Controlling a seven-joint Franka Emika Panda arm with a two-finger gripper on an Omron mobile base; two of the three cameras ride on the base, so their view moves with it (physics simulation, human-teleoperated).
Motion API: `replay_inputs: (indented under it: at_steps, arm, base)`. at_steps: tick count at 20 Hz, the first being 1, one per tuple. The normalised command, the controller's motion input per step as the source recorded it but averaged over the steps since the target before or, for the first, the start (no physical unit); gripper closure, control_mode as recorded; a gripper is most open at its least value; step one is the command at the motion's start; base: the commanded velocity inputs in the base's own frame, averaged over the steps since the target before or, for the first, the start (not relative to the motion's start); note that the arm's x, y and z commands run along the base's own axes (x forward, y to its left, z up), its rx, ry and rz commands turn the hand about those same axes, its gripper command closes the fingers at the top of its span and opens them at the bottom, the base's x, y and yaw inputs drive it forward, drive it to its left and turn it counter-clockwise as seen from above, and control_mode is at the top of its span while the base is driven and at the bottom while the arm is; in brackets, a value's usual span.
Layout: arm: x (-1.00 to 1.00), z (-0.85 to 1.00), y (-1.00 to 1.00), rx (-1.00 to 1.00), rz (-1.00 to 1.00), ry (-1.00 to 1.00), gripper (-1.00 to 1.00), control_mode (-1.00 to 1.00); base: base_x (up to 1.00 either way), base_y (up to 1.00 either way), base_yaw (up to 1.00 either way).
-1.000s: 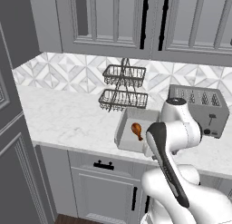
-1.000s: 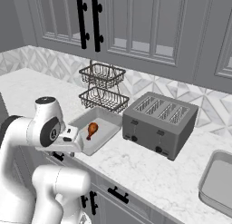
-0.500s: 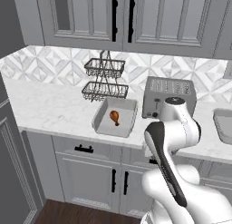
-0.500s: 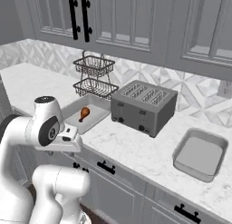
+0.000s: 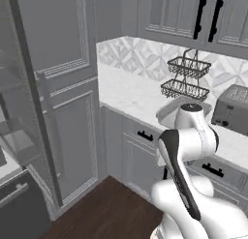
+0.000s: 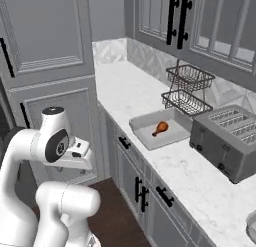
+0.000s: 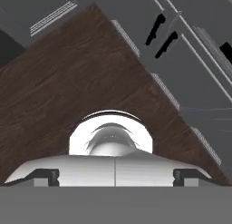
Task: Place one lemon and one chicken drumstick in each tupperware on the nearby counter, to pack two identical lunches.
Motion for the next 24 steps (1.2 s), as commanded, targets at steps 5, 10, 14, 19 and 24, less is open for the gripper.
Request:
replay_inputs:
  at_steps: [5,10,14,19,24]
  arm:
    - [0.00,0.00,0.00,0.00,0.00,0.00,-1.00,1.00]
    - [0.00,0.00,0.00,0.00,0.00,0.00,-1.00,1.00]
    - [0.00,0.00,0.00,0.00,0.00,0.00,-1.00,1.00]
    - [0.00,0.00,0.00,0.00,0.00,0.00,-1.00,1.00]
    - [0.00,0.00,0.00,0.00,0.00,0.00,-1.00,1.00]
  base:
    - [-0.01,0.44,0.99]
    - [-0.11,0.59,0.42]
    - [0.00,0.74,0.01]
    - [0.41,0.79,0.00]
    - [0.99,0.72,0.07]
